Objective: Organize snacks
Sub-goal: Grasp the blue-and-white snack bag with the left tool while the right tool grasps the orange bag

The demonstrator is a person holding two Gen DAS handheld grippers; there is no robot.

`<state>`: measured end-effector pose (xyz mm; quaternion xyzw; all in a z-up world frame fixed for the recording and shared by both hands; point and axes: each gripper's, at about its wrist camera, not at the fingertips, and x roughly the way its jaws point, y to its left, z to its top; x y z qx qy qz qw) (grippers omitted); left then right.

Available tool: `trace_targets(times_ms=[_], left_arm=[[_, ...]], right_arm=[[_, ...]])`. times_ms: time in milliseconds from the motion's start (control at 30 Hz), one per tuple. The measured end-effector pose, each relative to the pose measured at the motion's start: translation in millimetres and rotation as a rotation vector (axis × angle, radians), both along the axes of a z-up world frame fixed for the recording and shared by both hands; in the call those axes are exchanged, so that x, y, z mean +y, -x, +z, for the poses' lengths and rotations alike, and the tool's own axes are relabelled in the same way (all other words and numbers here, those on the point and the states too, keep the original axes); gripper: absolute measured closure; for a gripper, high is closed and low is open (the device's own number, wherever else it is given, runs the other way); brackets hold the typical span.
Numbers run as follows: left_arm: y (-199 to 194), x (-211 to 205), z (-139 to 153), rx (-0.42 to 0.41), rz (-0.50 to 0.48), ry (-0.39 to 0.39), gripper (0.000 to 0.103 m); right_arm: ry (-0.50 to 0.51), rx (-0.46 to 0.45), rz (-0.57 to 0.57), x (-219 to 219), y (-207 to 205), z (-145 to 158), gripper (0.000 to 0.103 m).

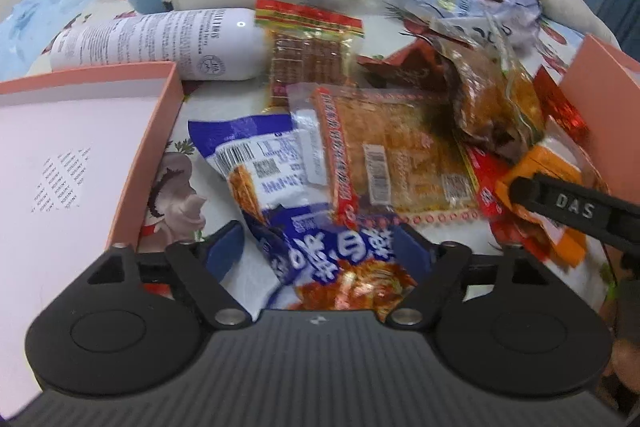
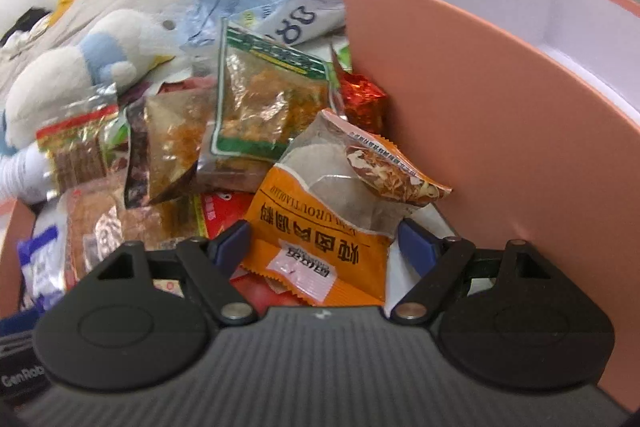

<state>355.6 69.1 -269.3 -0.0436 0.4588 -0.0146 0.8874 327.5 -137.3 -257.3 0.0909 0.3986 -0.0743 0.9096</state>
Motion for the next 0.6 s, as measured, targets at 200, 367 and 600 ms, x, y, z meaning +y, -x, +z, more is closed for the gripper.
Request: trace_targets(times_ms=[200,367,600], left_arm=[[13,-6,1,0.0,0.001,-0.006,0.033],[29,-7,7,0.016,0.025,0.025,0.045],[68,-8,21,0.039,0.086,0.079,0.057]], right_arm=[[-0.028,-0.008,0.041,-13,12,4,0.045],[-0.047,0.007,0.099,-16,24,8,0.049],[-0.094,0.014,0.17,-26,61,24,0.056]])
